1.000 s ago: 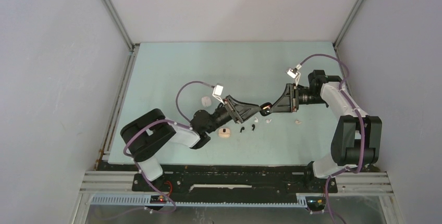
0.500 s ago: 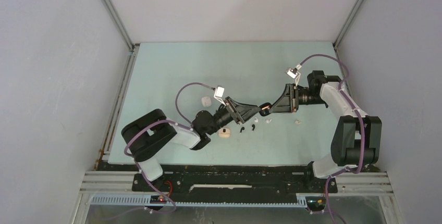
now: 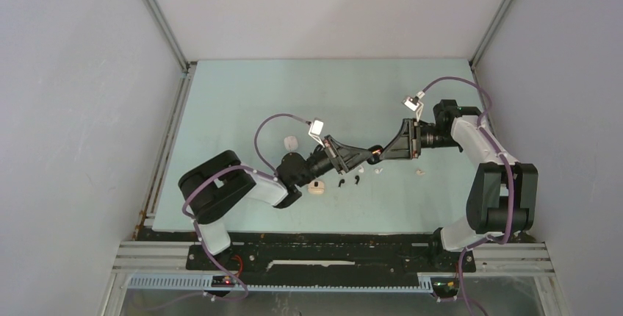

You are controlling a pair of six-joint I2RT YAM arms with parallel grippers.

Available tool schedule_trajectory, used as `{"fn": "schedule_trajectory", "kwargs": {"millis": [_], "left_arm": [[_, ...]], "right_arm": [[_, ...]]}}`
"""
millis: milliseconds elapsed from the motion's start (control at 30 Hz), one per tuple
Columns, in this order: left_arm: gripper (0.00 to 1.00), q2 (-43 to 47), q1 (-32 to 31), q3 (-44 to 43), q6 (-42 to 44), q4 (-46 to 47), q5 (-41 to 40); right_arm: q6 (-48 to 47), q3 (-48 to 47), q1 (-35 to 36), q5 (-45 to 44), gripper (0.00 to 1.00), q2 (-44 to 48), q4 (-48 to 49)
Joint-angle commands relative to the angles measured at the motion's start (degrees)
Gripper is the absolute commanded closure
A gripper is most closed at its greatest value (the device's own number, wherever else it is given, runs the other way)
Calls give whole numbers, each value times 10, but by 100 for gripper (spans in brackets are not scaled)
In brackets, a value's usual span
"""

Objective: Insert the wireless bluetooth earbuds into the charging case
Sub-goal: Pick up the charging case at the center of the board.

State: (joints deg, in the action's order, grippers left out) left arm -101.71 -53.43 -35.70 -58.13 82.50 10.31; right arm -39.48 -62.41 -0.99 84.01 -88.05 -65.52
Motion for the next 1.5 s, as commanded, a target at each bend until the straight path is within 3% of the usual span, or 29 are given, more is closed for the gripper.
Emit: {"fn": "schedule_trajectory", "kwargs": {"millis": [0, 167, 333, 467, 600, 833, 1467], "left_arm": [[85, -1, -3, -12, 8, 17, 35], [90, 30, 9, 35, 49, 9, 59], [91, 119, 8, 91, 181, -128, 65], [91, 218, -8, 85, 326, -327, 63], [88, 291, -33, 68, 465, -482, 63], [86, 339, -48, 93, 509, -476, 79], [85, 370, -69, 98, 538, -450, 99]], "right_arm": [[-3, -20, 3, 12, 81, -2, 6], [9, -20, 2, -24, 53, 9, 22], [-7, -20, 8, -84, 47, 48, 43], [-131, -19, 46, -126, 43, 87, 0], [-137, 22, 93, -177, 43, 154, 65], [-17, 108, 197, -267, 45, 282, 269], [29, 117, 292, -267, 47, 216, 292]]}}
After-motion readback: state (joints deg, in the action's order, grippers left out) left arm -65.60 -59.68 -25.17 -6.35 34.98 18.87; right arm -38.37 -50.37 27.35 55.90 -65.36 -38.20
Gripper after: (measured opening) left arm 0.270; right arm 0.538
